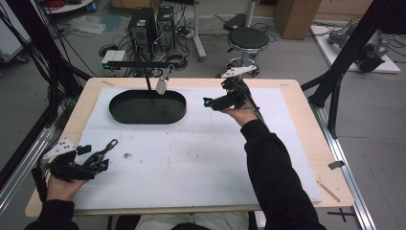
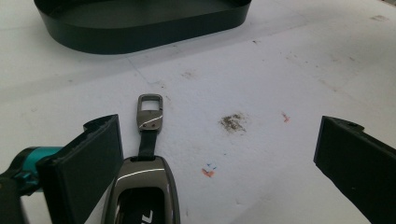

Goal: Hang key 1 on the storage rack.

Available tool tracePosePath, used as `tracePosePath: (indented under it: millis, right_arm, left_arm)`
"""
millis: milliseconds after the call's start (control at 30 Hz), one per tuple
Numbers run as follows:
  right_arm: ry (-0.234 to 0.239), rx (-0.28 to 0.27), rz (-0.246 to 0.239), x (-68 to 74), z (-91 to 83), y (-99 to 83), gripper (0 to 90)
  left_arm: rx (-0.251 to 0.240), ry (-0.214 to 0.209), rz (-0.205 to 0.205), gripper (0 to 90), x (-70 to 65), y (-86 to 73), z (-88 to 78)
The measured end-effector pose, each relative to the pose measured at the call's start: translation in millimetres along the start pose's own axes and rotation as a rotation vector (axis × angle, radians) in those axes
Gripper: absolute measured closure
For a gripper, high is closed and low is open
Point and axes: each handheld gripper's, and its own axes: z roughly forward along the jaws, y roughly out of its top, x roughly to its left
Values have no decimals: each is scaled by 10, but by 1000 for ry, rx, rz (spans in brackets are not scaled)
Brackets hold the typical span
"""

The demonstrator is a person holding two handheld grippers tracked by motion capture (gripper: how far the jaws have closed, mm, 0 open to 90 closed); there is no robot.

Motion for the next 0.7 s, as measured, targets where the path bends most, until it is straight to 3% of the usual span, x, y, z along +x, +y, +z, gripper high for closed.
tracePosePath:
  millis: [367, 700]
  right_arm:
    - [-63, -49, 24, -28, -481, -218, 7]
    - [-93, -50, 50, -112, -699, -546, 7]
  left_arm:
    - [2, -11, 9, 18, -26, 8, 6]
    - [2, -9, 6, 18, -24, 7, 8]
